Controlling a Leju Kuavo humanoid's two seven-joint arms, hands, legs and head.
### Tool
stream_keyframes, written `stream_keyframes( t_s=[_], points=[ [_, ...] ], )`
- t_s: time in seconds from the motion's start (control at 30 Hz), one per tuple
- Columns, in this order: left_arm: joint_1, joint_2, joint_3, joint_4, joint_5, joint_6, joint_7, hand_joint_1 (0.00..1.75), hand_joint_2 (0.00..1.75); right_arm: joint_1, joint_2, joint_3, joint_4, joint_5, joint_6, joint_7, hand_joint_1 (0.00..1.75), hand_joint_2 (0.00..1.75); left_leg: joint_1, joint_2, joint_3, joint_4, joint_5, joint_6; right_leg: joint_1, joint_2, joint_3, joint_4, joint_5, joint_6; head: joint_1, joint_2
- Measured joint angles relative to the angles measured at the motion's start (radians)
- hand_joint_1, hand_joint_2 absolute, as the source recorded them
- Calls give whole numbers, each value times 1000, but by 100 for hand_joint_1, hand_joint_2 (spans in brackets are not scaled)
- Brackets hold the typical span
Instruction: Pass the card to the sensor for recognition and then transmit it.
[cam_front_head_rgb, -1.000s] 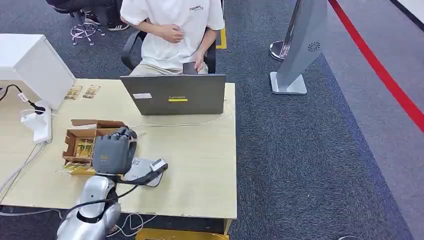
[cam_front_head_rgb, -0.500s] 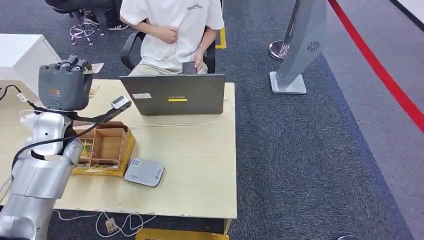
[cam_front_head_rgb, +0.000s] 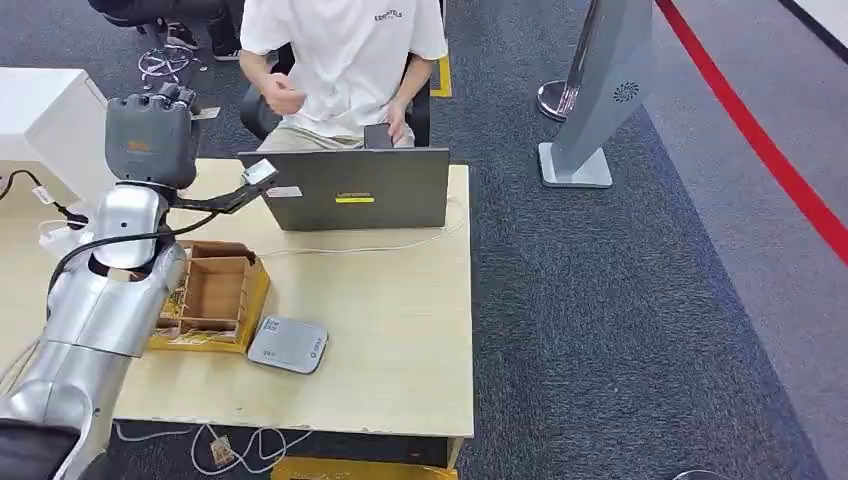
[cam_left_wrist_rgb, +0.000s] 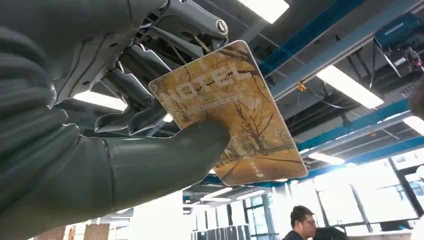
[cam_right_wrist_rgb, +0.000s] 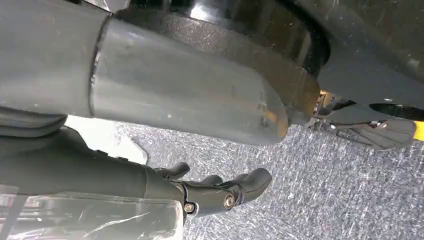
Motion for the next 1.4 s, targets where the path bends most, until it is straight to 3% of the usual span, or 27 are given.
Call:
stream_keyframes(
  t_s=[0.47,0.5,0.83,1.03,1.2,1.4],
  points=[
    [-9,-34,-37,43,8,3,14,175,175,0,-1,0,0,-1,-3,-1,0,0,0,0,0,0,0,0,0,0,0,0,0,0,0,0],
    [-8,-34,-37,46,9,4,14,0,175,0,-1,0,0,-1,-4,-1,0,0,0,0,0,0,0,0,0,0,0,0,0,0,0,0],
    [-5,-34,-37,71,35,3,7,0,175,0,-2,0,0,0,-15,0,0,0,0,0,0,0,0,0,0,0,0,0,0,0,0,0],
    [60,-42,-41,50,61,-10,-37,0,175,0,-2,-1,0,-15,-17,2,0,0,0,0,0,0,0,0,0,0,0,0,0,0,0,0],
    [233,-47,-84,-150,84,-103,-43,0,175,1,-2,-16,0,-43,-23,2,0,0,0,0,-1,0,-1,0,0,1,0,0,-1,1,0,0],
    [503,-7,-150,-450,90,-121,-34,0,175,7,0,-48,0,-87,-48,0,0,0,0,2,-1,-1,-2,0,0,2,-2,0,-2,-1,2,0]
  ],
)
